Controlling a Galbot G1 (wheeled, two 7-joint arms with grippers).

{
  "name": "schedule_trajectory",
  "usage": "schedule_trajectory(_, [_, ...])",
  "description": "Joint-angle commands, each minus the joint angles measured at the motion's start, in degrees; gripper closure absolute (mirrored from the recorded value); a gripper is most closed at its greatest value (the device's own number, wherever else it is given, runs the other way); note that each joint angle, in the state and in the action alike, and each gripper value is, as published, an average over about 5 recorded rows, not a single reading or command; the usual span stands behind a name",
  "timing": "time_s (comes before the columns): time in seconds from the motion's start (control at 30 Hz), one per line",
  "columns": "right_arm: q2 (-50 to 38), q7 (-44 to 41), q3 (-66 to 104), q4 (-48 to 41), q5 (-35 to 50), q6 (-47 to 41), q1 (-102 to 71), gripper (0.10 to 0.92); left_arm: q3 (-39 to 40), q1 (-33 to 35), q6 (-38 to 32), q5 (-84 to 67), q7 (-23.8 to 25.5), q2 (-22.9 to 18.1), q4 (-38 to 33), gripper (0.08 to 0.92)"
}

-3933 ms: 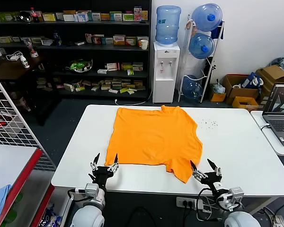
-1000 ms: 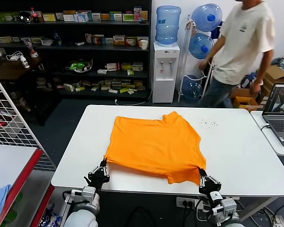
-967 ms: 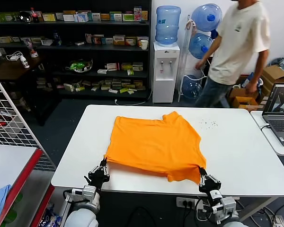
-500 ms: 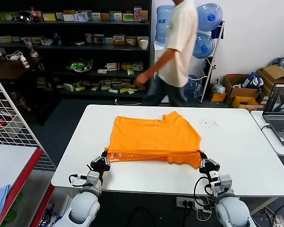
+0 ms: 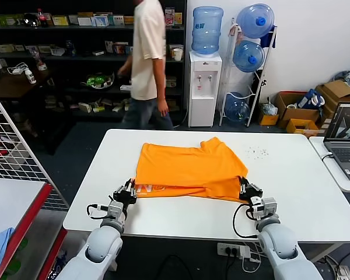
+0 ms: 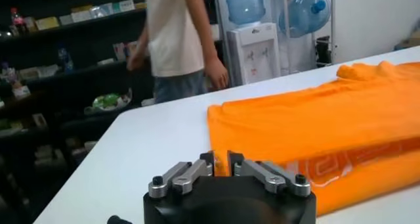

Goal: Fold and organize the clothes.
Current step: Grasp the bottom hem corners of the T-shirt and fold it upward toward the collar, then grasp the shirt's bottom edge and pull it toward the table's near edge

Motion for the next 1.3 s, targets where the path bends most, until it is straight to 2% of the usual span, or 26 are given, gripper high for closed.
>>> schedule_trajectory(0.03, [-0.8, 0.1, 0.3, 4.6, 1.1, -4.8, -4.4, 0.62, 0.5, 3.3, 2.0, -7.1, -0.8, 1.8, -4.8, 0.634])
schedule_trajectory(0.2, [-1.3, 1.0, 2.1, 6.6, 0.4, -6.7, -8.2, 0.481, 0.0, 3.8, 3.5, -10.3, -1.9, 1.7, -4.9, 0.496])
schedule_trajectory(0.43, [-1.3, 0.7, 2.9, 4.8, 0.1, -6.5, -8.9, 0.276, 0.2, 2.2, 4.4, -12.2, -1.9, 0.7, -2.4, 0.288])
schedule_trajectory(0.53, [-0.8, 0.4, 2.7, 3.0, -0.1, -6.3, -7.9, 0.221, 0.3, 1.6, 5.3, -13.1, -1.9, 0.3, -1.2, 0.215])
schedule_trajectory(0.6, [-0.5, 0.1, 2.4, 1.8, -0.2, -6.3, -7.1, 0.217, 0.3, 1.1, 5.9, -13.4, -1.8, 0.2, -0.4, 0.191])
schedule_trajectory(0.7, [-0.1, 0.0, 2.0, 0.1, -0.4, -6.5, -6.0, 0.26, 0.2, 0.7, 6.6, -13.8, -1.4, 0.2, 0.5, 0.18])
schedule_trajectory(0.8, [0.0, 0.4, 1.9, -0.9, -0.3, -7.0, -5.6, 0.341, 0.2, 0.5, 7.2, -14.5, -0.7, 0.4, 0.6, 0.201])
schedule_trajectory(1.03, [0.1, 0.8, 1.8, -0.5, 0.3, -7.1, -5.6, 0.531, 0.2, 0.9, 7.6, -14.7, 0.6, 0.9, -0.3, 0.392])
schedule_trajectory(1.3, [-2.3, 2.7, 2.0, 6.6, 1.0, -8.9, -9.7, 0.765, -0.2, 3.3, 8.9, -16.2, 0.8, 2.7, -5.3, 0.617])
